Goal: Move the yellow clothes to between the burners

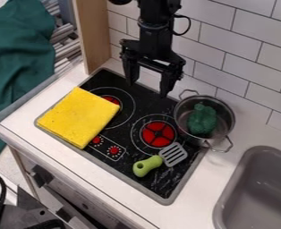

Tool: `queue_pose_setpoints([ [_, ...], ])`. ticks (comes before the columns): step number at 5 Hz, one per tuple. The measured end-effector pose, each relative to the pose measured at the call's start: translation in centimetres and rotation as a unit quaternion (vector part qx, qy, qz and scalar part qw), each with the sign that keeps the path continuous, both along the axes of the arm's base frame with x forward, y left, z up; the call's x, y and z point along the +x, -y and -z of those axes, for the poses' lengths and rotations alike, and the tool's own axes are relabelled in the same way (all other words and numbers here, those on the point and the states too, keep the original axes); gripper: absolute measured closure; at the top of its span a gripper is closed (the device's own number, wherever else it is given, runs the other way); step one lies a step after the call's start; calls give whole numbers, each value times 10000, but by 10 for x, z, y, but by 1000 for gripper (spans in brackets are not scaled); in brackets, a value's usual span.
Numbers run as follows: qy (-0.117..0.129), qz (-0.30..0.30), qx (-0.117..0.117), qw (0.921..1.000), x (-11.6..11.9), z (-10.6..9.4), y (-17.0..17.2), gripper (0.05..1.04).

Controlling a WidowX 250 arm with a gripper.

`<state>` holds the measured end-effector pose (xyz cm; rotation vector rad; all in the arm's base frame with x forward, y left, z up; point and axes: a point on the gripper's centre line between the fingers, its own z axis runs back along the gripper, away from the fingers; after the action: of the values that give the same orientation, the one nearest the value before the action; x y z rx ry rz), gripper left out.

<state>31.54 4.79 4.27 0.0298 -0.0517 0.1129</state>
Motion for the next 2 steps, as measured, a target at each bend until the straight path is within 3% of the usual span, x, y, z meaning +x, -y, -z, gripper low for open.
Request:
queue_pose_setpoints([
  [1,-197,11,-33,9998,-6,12,1,75],
  [2,-238,-43,-49,9997,-16,20,-13,75],
])
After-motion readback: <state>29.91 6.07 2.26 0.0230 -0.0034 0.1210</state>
